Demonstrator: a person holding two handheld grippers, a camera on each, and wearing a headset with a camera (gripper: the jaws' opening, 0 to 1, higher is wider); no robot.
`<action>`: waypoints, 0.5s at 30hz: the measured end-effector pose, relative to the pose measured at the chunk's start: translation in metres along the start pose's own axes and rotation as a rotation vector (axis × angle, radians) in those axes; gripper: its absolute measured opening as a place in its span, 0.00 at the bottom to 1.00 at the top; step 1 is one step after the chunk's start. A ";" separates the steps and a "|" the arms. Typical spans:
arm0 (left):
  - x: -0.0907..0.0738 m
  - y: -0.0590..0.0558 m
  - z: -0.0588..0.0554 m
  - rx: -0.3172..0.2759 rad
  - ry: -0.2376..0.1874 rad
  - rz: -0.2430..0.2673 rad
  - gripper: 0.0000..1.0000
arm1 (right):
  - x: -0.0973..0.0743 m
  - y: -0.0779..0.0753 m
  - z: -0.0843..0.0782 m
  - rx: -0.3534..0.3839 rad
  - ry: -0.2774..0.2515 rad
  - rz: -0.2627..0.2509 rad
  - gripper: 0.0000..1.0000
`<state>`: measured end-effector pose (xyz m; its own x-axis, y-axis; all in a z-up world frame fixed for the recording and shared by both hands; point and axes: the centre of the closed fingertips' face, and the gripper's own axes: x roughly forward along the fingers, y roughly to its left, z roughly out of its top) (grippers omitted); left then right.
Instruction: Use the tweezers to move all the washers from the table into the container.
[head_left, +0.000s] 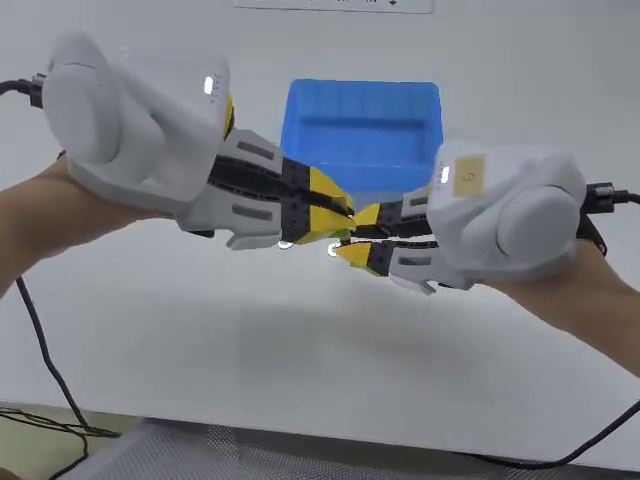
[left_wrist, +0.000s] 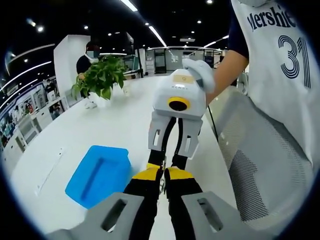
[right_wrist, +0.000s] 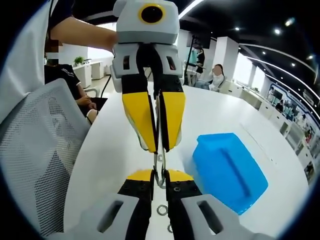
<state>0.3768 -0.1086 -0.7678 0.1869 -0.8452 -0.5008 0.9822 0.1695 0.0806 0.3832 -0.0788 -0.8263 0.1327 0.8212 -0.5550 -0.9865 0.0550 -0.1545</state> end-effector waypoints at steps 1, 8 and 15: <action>-0.001 0.002 0.003 0.010 -0.001 0.002 0.08 | -0.001 -0.002 0.002 -0.006 -0.001 -0.005 0.10; -0.008 0.015 0.024 0.056 -0.012 0.005 0.08 | -0.013 -0.022 0.017 -0.045 -0.008 -0.042 0.10; -0.014 0.034 0.041 0.101 -0.024 0.013 0.08 | -0.022 -0.046 0.032 -0.092 -0.012 -0.077 0.10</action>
<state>0.4085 -0.1118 -0.7225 0.1990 -0.8552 -0.4785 0.9761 0.1296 0.1742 0.4221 -0.0813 -0.7806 0.2057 0.8236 -0.5285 -0.9604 0.0661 -0.2708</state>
